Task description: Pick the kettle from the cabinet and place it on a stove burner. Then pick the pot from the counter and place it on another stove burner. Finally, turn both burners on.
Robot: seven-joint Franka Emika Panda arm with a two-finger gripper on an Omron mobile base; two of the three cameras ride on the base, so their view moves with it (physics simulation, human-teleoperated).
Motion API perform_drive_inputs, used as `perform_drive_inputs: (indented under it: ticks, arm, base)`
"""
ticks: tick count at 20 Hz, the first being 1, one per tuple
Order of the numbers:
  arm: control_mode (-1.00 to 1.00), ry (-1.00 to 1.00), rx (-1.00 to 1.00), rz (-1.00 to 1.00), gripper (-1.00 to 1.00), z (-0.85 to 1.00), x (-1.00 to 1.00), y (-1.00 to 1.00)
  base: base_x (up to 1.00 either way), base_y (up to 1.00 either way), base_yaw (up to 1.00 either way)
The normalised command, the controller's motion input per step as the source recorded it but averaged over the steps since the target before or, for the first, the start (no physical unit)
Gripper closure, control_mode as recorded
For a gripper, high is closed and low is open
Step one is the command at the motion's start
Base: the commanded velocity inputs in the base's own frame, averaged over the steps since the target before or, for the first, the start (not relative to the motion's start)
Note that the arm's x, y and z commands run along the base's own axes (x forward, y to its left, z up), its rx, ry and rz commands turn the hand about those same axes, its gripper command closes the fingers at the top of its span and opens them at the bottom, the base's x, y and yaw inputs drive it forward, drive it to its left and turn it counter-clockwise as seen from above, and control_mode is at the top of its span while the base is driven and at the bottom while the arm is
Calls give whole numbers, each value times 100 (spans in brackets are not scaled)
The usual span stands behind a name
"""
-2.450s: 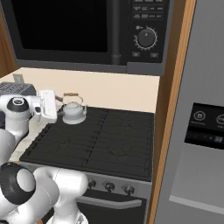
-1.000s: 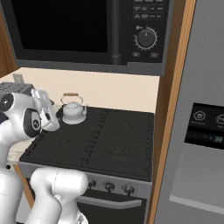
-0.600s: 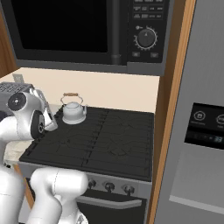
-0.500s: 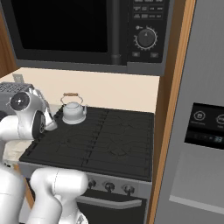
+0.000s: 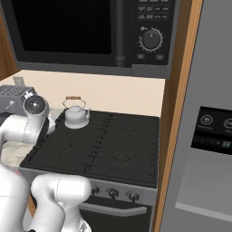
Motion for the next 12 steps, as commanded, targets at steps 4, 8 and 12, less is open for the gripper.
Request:
perform_drive_inputs:
  ticks: [4,8,12]
  arm:
    - [-100,0,9,24,-100,0,-6,38]
    - [-100,2,7,24,-100,0,-9,41]
    - [-100,3,6,23,-100,0,-10,44]
  base:
    - [0,0,0]
    - [0,0,0]
    - [0,0,0]
